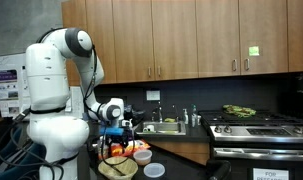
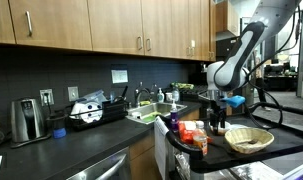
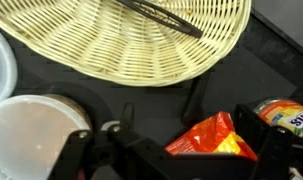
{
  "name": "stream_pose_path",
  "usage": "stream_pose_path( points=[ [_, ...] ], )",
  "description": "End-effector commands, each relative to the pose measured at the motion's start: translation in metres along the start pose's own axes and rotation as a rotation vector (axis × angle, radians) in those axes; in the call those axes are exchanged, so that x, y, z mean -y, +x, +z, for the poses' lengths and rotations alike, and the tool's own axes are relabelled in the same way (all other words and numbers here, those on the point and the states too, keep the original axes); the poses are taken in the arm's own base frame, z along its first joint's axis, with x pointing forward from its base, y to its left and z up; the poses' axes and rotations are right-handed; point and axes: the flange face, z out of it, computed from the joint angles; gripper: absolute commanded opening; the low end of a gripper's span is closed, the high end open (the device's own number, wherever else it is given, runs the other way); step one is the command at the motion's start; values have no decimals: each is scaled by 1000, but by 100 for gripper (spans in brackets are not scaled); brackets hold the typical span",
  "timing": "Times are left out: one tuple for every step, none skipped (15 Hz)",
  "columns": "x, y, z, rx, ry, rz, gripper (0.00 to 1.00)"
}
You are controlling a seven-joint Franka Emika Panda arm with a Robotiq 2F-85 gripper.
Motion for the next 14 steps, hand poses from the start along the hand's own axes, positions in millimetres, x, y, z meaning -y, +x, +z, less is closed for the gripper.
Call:
stream_pose_path(
  points=[
    [7,5,14,-13,61,-117,100],
    [9,4,17,-7,75,-137,100],
    [9,2,21,3,82,-151,100],
    [8,1,25,14,93,-165,100],
    [7,0,29,23,102,-175,100],
    [6,-1,32,29,113,-185,100],
    [6,-1,36,35,124,-194,100],
    [6,-1,40,42,136,-205,100],
    [7,-1,44,48,142,-214,100],
    [7,0,47,58,145,-220,100],
    [8,0,50,68,140,-223,100],
    [9,1,54,85,125,-216,100],
    [10,2,59,105,101,-212,100],
    [11,3,62,119,89,-218,100]
  ],
)
